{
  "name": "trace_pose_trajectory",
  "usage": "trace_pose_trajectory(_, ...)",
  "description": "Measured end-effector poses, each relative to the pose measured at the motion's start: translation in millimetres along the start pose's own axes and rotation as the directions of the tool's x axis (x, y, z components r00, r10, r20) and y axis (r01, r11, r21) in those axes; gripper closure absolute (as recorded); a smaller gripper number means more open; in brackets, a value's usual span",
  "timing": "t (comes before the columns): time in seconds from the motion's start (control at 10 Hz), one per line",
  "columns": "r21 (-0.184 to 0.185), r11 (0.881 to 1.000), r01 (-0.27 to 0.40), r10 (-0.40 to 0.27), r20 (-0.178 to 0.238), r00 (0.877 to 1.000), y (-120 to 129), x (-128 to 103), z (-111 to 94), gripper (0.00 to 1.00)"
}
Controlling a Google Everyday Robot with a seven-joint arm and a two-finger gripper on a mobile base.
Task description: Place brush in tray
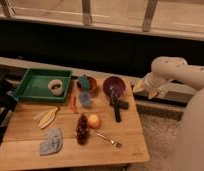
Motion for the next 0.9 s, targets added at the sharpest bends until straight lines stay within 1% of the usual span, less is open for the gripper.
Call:
trace_pose_trajectory(0.1,-0.003,0.999,0.043,-0.043,-0.021,0.999,16,9,8,0.37)
trace_pose_trajectory(0.2,-0.007,0.997,0.071,-0.071,-0.040,0.997,27,17,15,0.37)
trace_pose_trajectory(0.3,-0.007,0.994,0.107,-0.108,-0.056,0.993,38,26,21,0.37)
trace_pose_trajectory(0.5,-0.023,0.984,0.174,-0.175,-0.075,0.982,69,35,32,0.37)
trace_pose_trajectory(0.6,-0.034,0.982,0.187,-0.190,-0.082,0.978,80,36,35,0.37)
trace_pose_trajectory(0.7,-0.057,0.979,0.194,-0.198,-0.091,0.976,94,38,38,0.37)
trace_pose_trajectory(0.9,-0.055,0.980,0.189,-0.194,-0.094,0.976,91,38,37,0.37)
